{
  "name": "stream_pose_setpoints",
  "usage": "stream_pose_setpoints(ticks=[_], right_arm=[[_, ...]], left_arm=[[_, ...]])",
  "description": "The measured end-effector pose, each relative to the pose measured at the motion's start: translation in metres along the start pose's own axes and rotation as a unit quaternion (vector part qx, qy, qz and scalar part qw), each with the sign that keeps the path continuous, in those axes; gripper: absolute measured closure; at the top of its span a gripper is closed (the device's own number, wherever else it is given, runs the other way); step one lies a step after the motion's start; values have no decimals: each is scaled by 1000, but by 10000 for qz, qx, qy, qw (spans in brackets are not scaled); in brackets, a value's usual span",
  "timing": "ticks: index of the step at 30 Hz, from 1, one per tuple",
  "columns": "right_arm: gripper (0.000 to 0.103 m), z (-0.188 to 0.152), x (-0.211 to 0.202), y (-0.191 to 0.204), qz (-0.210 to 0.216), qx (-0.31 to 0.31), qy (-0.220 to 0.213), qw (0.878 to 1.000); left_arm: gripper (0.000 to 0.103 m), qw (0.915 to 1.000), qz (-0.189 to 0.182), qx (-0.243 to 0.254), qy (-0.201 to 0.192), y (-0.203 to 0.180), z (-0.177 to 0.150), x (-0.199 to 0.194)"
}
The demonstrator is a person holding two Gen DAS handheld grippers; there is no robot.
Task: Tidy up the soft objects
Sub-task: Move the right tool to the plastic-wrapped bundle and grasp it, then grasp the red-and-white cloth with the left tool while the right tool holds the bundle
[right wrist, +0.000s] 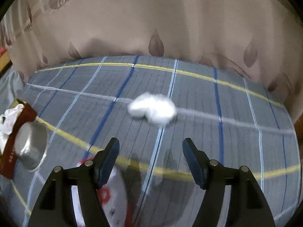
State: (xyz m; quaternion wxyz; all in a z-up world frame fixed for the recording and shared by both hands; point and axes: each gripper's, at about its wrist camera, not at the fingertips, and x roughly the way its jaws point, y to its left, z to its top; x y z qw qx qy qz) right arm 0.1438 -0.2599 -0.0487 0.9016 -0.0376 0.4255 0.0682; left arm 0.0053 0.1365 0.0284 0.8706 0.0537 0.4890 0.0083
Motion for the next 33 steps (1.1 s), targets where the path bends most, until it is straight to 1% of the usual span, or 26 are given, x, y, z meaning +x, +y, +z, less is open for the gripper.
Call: stream_pose_setpoints(ticks=[2, 6, 10, 11, 12, 13, 14, 16, 19, 22, 25, 28, 30, 33], right_arm=[[30, 11, 12, -1, 55, -84, 28, 9999], [30, 29, 42, -5, -37, -242, 117, 9996], [29, 38, 64, -13, 143, -159, 204, 9996], [31, 39, 69, -14, 170, -165, 214, 9995], [34, 40, 72, -14, 199, -174, 241, 9994], [48, 40, 76, -15, 263, -177, 258, 9992], [64, 40, 78, -15, 319, -180, 251, 9990], [66, 37, 79, -15, 337, -202, 217, 9990], [68, 31, 72, -18, 391, -169, 130, 9990], [68, 18, 55, -25, 324, -146, 62, 9993], [68, 0, 34, -38, 256, 57, -13, 9997], [68, -21, 11, -51, 94, 262, -69, 9996], [68, -38, -5, -59, -56, 358, -106, 9993], [68, -61, -25, -71, -136, 648, -120, 9977]], left_arm=[[49, 9999, -122, 66, 69, -12, 5, 4], [49, 9992, -234, 253, 177, -36, 14, 10], [49, 9980, -321, 449, 299, -58, 26, 21], [49, 9978, -332, 476, 319, -62, 28, 24], [49, 9974, -357, 512, 351, -68, 31, 27], [49, 9971, -376, 543, 375, -72, 33, 29], [49, 9966, -393, 599, 402, -78, 36, 32], [49, 9959, -430, 669, 426, -88, 40, 37], [49, 9944, -552, 779, 446, -107, 46, 42], [49, 9928, -646, 909, 442, -125, 51, 46], [49, 9903, -838, 1033, 402, -148, 54, 46], [49, 9875, -1058, 1103, 386, -169, 56, 46], [49, 9855, -1185, 1136, 439, -181, 56, 48], [49, 9833, -1342, 1141, 463, -198, 58, 50]])
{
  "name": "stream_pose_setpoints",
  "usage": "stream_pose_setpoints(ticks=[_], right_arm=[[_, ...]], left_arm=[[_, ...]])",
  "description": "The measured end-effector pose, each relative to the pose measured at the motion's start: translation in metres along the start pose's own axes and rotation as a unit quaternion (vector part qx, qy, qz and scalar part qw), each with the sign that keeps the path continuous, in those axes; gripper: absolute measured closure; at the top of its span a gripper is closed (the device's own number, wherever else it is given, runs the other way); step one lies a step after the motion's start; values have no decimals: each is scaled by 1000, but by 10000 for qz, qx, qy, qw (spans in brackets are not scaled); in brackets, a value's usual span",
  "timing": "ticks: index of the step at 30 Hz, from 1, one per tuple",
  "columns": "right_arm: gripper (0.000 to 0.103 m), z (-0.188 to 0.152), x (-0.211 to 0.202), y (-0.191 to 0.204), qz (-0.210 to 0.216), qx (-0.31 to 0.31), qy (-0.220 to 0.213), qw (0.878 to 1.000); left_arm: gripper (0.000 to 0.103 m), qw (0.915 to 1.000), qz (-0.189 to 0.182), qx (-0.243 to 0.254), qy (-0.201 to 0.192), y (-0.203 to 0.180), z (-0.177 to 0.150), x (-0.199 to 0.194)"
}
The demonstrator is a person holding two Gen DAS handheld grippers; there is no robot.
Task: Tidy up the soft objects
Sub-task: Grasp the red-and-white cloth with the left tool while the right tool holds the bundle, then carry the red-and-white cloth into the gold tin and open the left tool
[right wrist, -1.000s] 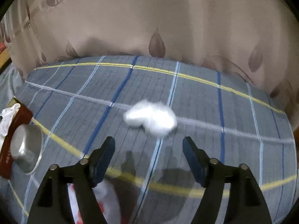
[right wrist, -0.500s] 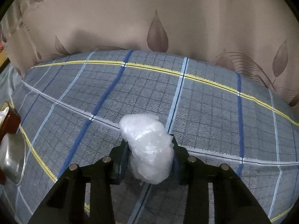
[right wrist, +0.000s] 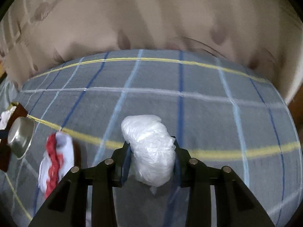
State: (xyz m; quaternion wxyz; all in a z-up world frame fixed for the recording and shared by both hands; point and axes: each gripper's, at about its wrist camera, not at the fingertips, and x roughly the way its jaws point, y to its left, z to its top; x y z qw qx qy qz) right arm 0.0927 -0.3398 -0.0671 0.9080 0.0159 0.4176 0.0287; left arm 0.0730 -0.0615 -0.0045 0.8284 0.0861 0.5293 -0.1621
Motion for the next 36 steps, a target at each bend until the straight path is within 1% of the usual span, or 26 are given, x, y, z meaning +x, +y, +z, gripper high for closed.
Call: stream_pose_setpoints(ticks=[2, 4, 8, 10, 13, 15, 18, 20, 21, 22, 25, 27, 28, 29, 30, 31, 32, 36], right_arm=[[68, -16, -14, -7, -245, 113, -43, 9996], [68, -27, -20, -11, -352, 250, -96, 9990], [68, -45, -20, -25, -330, 637, -55, 9974], [68, -49, -16, -29, -295, 751, -26, 9967], [68, -52, -16, -29, -328, 715, -90, 9969], [67, -53, -15, -27, -384, 650, -71, 9971], [65, -53, -14, -24, -443, 563, -48, 9974], [64, -52, -13, -24, -447, 539, -39, 9975], [64, -53, -13, -24, -452, 531, -40, 9976], [63, -53, -13, -23, -447, 525, -39, 9976], [62, -54, -13, -22, -460, 496, -34, 9977], [61, -53, -12, -21, -475, 464, -27, 9978], [61, -53, -12, -21, -485, 452, -24, 9978], [60, -53, -12, -21, -487, 445, -23, 9978], [60, -53, -12, -20, -495, 437, -21, 9978], [60, -53, -12, -20, -496, 431, -19, 9978], [59, -53, -11, -20, -499, 420, -16, 9979], [58, -53, -11, -19, -511, 380, -8, 9980]], left_arm=[[49, 9999, -91, -65, -24, -10, 6, 2], [49, 9995, -253, -178, -93, -20, 13, 4], [49, 9981, -514, -310, -129, -41, 25, 11], [49, 9972, -618, -411, 3, -55, 31, 22], [49, 9965, -608, -522, 233, -71, 34, 40], [49, 9963, -558, -595, 260, -79, 34, 48], [49, 9965, -485, -607, 320, -92, 31, 64], [49, 9961, -476, -564, 488, -100, 25, 79], [49, 9973, -352, -488, 424, -104, 21, 83], [47, 9986, -259, -383, 267, -107, 20, 82], [44, 9999, -101, 43, 57, -115, 16, 83], [43, 9998, -178, 67, -15, -112, 14, 84], [44, 9996, -266, -13, -39, -108, 14, 84], [47, 9994, -331, -89, -27, -105, 14, 84], [53, 9995, -316, -87, 0, -103, 15, 83], [71, 9996, -266, -39, -5, -103, 16, 82], [79, 9997, -248, 27, -4, -103, 16, 81], [83, 9992, -401, -57, 62, -95, 16, 75]])
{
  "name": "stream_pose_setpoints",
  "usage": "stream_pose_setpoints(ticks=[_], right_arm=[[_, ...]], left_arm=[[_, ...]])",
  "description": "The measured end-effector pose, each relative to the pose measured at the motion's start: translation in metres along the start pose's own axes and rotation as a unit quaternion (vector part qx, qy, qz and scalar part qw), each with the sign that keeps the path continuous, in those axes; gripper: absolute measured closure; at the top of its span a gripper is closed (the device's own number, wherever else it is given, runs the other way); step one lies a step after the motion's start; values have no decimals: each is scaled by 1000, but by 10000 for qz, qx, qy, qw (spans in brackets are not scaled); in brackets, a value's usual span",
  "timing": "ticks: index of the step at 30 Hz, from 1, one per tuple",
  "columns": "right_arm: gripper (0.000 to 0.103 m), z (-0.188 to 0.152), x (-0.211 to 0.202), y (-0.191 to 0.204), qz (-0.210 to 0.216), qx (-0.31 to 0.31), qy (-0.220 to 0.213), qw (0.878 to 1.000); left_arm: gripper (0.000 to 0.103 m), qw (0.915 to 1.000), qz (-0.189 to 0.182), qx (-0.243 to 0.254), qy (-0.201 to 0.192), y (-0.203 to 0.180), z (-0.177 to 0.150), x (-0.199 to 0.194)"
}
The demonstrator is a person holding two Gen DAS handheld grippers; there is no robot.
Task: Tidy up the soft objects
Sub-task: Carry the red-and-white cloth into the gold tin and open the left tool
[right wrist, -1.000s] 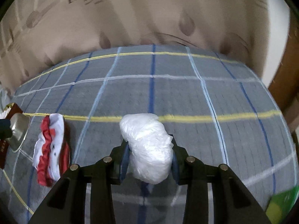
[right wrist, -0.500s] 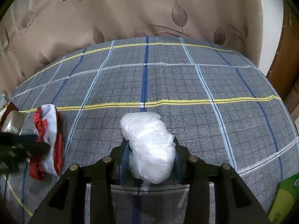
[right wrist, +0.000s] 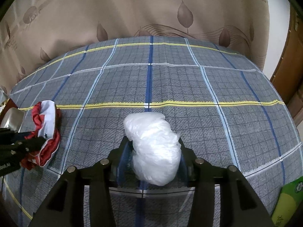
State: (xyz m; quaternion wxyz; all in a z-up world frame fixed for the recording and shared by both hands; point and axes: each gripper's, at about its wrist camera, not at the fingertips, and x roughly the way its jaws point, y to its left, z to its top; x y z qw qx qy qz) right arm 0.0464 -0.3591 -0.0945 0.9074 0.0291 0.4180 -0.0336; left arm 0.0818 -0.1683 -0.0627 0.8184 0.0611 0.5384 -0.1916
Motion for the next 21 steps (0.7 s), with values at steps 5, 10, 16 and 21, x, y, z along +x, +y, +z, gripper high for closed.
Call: stream_pose_setpoints(ticks=[5, 10, 16, 21], right_arm=[[58, 0, 0, 0, -7, -11, -1, 10000], [58, 1, 0, 1, -46, -43, 4, 10000], [58, 1, 1, 1, -54, -54, -1, 10000], [58, 0, 1, 1, -53, -54, -3, 10000]], left_arm=[[83, 10000, -45, -80, -27, 11, -6, -13], [83, 9999, 22, -39, -129, 16, -10, -26], [83, 9997, 44, -87, -212, 29, -14, -49], [83, 9990, 115, -167, -395, 46, -15, -75]])
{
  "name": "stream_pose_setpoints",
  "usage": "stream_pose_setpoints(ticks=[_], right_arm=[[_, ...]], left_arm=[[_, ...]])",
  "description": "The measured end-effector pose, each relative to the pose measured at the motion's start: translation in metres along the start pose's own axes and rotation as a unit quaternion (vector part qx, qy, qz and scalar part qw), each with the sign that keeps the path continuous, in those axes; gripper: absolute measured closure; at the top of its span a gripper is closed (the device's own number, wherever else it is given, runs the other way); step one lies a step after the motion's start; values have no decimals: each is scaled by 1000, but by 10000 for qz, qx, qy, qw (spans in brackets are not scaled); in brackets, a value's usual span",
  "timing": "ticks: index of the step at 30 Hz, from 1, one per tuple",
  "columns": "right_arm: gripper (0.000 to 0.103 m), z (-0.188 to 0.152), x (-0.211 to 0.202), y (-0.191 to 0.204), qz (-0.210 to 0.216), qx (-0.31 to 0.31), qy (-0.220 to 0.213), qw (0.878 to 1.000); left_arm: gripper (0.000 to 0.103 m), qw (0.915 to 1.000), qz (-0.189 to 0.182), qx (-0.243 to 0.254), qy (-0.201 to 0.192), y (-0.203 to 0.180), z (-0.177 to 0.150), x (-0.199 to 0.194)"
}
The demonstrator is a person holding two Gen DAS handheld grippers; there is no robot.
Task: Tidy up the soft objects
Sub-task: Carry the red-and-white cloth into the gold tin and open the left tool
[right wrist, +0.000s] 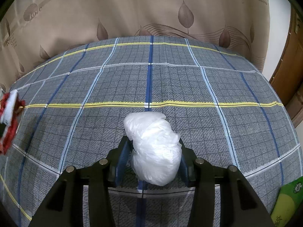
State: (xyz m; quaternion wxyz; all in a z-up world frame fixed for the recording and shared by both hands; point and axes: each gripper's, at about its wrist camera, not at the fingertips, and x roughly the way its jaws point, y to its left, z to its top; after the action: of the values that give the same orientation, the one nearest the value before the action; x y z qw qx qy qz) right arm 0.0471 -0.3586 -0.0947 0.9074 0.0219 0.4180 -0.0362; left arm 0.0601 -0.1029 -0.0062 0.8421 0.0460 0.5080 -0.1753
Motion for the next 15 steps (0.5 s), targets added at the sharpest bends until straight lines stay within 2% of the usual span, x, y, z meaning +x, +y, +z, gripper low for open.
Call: stream_pose_setpoints(ticks=[6, 11, 15], right_arm=[[58, 0, 0, 0, 1, 0, -6, 10000], [58, -1, 0, 0, -3, -3, -7, 10000], [58, -1, 0, 0, -5, -4, -8, 10000]], left_arm=[[83, 9996, 179, -135, -189, 28, -1, -32], [83, 9980, 313, -466, -283, 67, -3, -58], [83, 9948, 589, -729, -398, 102, -6, -78]])
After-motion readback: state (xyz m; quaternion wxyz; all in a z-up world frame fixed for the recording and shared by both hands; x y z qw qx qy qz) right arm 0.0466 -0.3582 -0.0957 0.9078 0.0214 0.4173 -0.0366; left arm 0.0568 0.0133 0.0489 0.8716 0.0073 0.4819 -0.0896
